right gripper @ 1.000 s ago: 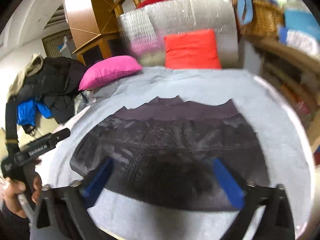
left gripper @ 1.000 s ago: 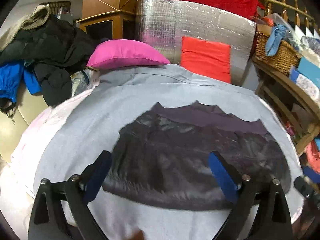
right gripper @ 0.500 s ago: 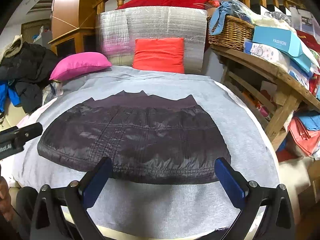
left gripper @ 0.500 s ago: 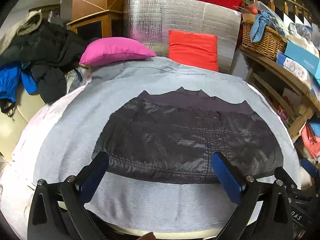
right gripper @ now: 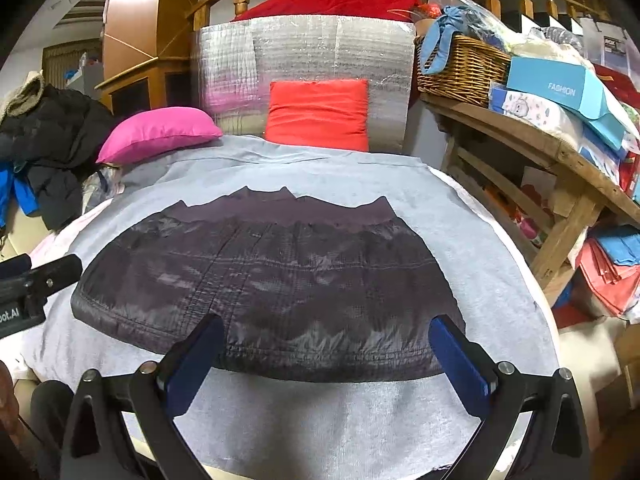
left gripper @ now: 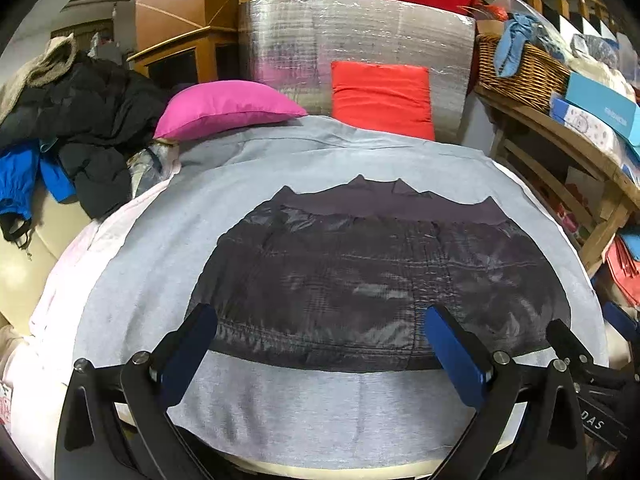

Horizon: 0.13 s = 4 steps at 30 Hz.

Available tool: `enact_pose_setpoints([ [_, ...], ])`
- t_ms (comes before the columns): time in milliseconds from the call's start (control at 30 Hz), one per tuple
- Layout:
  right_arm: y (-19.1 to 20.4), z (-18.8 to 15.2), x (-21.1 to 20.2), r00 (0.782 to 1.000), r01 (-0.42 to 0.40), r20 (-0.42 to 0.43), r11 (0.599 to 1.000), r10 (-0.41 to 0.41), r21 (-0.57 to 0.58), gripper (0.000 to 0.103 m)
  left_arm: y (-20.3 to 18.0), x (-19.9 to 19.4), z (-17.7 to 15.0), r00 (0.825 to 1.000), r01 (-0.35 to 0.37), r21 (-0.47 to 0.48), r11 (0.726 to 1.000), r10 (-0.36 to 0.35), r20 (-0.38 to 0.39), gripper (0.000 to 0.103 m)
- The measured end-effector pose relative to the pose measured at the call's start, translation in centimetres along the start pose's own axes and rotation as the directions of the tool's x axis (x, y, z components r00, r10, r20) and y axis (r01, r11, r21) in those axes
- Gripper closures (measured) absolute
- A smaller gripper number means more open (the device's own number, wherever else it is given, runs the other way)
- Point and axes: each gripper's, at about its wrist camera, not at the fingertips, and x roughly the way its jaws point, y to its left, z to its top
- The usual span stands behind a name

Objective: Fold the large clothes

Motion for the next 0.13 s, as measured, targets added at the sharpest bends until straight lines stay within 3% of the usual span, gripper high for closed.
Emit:
enact_pose_setpoints([
  [133, -0.07, 0.05, 0.26, 1.0, -0.004, -0.005, 1.0, 0.004, 0.005, 0.0, 0.17, -0.14, 0.1, 1.0, 0.006, -0.005, 1.0, -0.006, 0.015, 0.0],
])
